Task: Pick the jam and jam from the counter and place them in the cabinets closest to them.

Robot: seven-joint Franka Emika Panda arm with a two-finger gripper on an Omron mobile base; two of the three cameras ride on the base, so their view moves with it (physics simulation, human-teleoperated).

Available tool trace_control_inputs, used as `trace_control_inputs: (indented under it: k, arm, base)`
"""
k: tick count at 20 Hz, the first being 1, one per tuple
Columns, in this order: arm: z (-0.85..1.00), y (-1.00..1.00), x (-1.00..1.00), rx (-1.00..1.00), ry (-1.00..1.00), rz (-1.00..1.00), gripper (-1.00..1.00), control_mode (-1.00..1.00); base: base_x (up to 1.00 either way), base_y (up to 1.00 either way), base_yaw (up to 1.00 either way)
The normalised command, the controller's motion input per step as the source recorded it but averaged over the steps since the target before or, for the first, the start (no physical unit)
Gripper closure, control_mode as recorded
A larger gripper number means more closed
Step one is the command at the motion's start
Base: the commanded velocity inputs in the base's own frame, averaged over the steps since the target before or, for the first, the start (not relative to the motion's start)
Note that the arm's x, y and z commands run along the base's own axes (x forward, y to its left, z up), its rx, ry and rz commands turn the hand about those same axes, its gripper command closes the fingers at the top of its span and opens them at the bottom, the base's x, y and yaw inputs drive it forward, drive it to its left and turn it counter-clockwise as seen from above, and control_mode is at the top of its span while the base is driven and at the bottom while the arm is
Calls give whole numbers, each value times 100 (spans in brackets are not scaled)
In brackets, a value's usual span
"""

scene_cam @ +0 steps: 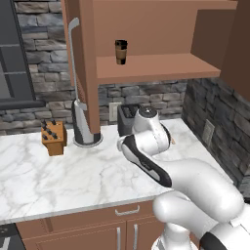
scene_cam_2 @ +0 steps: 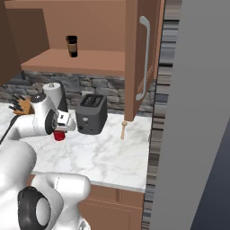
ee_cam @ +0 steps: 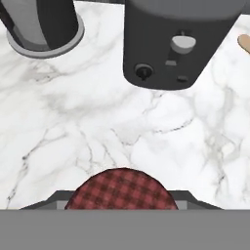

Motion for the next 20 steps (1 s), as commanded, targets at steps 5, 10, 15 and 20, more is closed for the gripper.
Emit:
trace_control_inputs:
  k: [5,10,15,20]
  arm:
    - [53,-42,-31,0,1,-6,100,-100]
    - [68,-35,-19,0,-2,-3,100,-100]
    - [82,-26,-1,2,-6,0,100,-100]
    - [83,-23,5,4,-10,0,100,-100]
  base:
    - [0,0,0]
    - [0,0,0]
    - [0,0,0]
    - [0,0,0]
